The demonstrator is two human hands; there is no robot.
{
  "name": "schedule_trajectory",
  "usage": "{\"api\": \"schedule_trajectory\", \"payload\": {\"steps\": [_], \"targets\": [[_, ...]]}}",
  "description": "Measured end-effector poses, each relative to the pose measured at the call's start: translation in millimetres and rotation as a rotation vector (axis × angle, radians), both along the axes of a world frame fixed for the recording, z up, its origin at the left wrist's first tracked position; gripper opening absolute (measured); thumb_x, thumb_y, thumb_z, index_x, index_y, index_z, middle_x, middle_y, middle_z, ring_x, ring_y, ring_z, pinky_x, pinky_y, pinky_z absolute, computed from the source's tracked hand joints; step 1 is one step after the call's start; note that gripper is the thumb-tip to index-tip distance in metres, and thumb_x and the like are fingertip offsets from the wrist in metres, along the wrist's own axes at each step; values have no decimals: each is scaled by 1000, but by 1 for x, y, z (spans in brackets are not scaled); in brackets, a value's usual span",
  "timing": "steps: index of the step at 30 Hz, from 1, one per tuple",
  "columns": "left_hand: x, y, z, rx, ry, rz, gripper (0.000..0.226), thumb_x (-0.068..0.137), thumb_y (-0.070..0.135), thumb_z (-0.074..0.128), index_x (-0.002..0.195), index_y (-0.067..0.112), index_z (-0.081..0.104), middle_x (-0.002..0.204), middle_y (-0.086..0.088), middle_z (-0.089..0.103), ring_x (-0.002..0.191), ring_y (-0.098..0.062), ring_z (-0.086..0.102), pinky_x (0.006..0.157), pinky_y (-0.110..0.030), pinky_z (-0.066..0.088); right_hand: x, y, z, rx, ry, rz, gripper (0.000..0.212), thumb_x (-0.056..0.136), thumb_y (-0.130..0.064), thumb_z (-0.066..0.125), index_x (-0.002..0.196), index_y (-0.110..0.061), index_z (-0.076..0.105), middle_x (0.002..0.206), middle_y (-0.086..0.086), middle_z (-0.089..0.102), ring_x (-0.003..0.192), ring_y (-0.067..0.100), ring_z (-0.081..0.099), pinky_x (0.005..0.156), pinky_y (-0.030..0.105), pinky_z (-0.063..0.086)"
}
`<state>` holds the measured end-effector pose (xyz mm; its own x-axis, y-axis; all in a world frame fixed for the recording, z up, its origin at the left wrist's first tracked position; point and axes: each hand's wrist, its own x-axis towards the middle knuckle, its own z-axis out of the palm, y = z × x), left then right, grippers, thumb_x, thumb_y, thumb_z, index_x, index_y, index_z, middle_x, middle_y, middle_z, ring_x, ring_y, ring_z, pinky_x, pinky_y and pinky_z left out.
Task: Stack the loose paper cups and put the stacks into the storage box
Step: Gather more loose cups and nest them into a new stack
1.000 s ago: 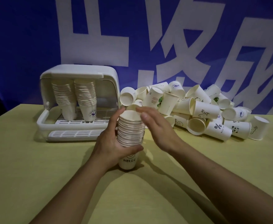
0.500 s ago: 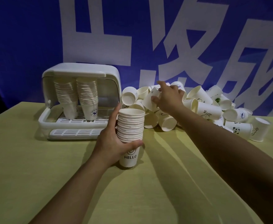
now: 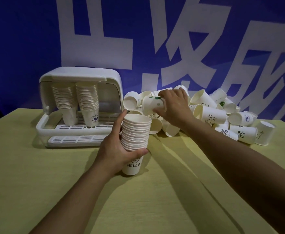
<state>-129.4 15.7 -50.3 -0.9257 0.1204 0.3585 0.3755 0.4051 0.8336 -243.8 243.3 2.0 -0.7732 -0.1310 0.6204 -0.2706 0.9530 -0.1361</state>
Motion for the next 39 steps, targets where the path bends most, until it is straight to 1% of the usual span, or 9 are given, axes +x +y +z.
{"api": "schedule_trajectory", "payload": {"steps": [3,5,9,15,21,27,31,36,39], "targets": [[0,0,0,-25,-1,2,124,51,47,96,134,81,9,112,39,57,110,-2,65,99,-44,54,19,-2,8,-188,129,37,58,82,-47,74,129,-20,53,126,4,55,113,22,48,101,39,39],[0,-1,1,-55,3,-2,127,51,48,96,135,80,6,114,37,57,112,-4,64,99,-42,53,43,-12,11,-488,147,144,57,85,-42,73,132,-22,49,124,1,51,108,17,52,88,31,49],[1,0,3,-115,1,-47,133,55,49,95,145,71,-1,135,18,60,119,-9,61,100,-40,52,86,-39,9,-880,-92,373,52,95,-36,63,141,-36,39,114,-17,46,101,6,57,75,21,55],[2,-1,3,-118,-26,-41,141,56,47,95,134,77,-19,129,15,63,114,-11,63,98,-46,52,100,-54,5,-581,-240,506,73,94,-35,65,140,-63,16,138,-15,36,116,1,46,83,15,46],[-3,-4,0,13,-35,33,133,60,42,95,132,80,-10,124,16,61,112,-8,62,100,-41,50,96,-52,-7,-512,-273,452,42,96,-51,45,137,-45,47,137,-18,48,123,-6,44,107,40,41],[-13,-9,-7,129,-83,52,106,59,35,97,125,78,26,111,23,68,100,-2,69,92,-47,58,91,-52,-25,-497,-307,453,48,100,-49,46,147,-43,39,150,-13,44,136,5,40,113,43,38],[-13,-11,-5,151,-135,66,107,64,38,94,135,74,23,117,25,61,104,1,65,96,-45,56,65,-41,-23,-507,-195,304,51,98,-32,58,147,-33,42,141,-8,51,122,8,49,103,36,47],[-14,-14,-3,152,-194,130,116,64,51,90,147,64,10,137,6,58,114,-16,63,99,-53,53,29,-31,-46,31,-225,142,68,90,-33,67,150,-34,34,152,1,37,138,23,34,109,48,40],[-17,-15,-4,144,-204,149,118,55,62,85,145,67,9,134,7,60,112,-17,64,98,-53,53,13,-41,-53,-101,-161,158,59,93,-39,62,147,-31,38,151,1,41,137,24,36,111,46,38]]}}
